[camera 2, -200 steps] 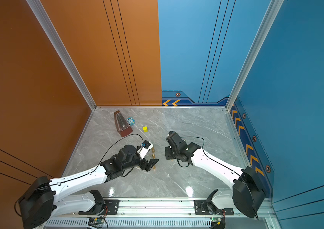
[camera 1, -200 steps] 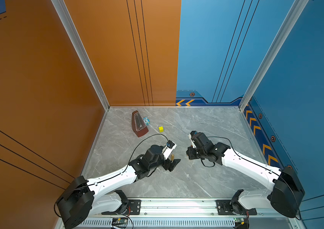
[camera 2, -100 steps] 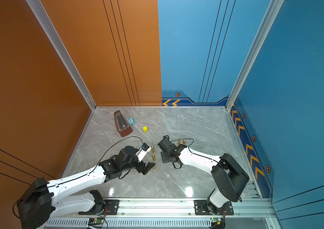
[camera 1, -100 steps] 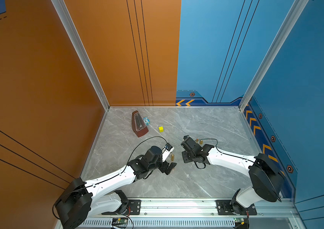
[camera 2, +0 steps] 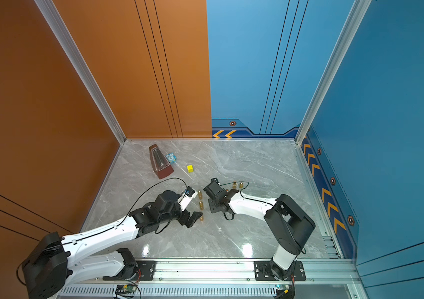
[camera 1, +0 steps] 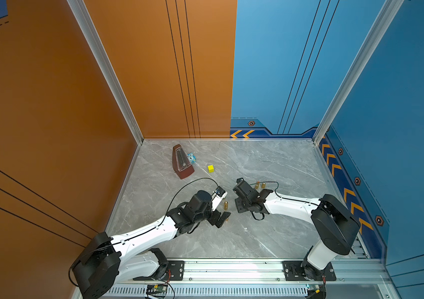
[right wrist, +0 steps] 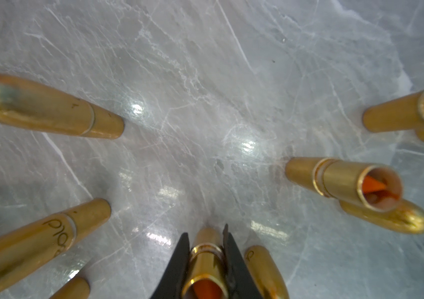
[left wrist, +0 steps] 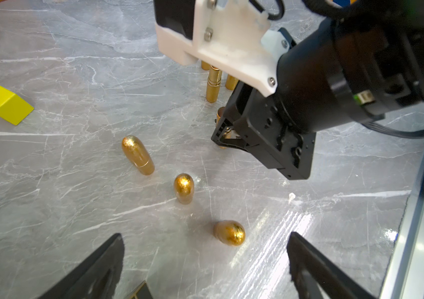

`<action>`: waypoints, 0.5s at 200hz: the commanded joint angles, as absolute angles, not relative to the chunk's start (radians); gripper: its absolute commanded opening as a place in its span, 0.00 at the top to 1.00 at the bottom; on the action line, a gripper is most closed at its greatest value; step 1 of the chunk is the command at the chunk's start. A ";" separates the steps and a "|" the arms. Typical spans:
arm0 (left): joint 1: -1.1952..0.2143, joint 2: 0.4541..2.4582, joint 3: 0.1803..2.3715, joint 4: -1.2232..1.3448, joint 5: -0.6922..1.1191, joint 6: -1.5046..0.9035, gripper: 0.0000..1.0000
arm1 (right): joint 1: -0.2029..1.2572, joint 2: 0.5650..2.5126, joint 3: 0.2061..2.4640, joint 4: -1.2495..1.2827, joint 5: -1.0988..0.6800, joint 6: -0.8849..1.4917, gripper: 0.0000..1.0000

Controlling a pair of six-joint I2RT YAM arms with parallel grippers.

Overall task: Open the lipstick cap
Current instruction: Place the lipstick at the center of the board.

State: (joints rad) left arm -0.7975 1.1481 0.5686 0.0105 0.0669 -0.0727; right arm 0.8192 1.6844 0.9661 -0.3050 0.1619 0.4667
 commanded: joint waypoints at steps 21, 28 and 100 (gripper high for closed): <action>-0.788 1.146 0.575 0.028 0.061 -0.079 0.01 | 0.827 1.705 0.978 -0.281 0.190 0.441 0.82; -0.789 1.146 0.576 0.029 0.061 -0.079 0.01 | 0.826 1.706 0.975 -0.280 0.188 0.441 0.82; -0.788 1.143 0.578 0.032 0.062 -0.077 0.01 | 0.831 1.703 0.933 -0.270 0.184 0.440 0.81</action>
State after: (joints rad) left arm -0.7975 1.1481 0.5686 0.0109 0.0669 -0.0727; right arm 0.8249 1.6894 0.9604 -0.2806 0.1619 0.4587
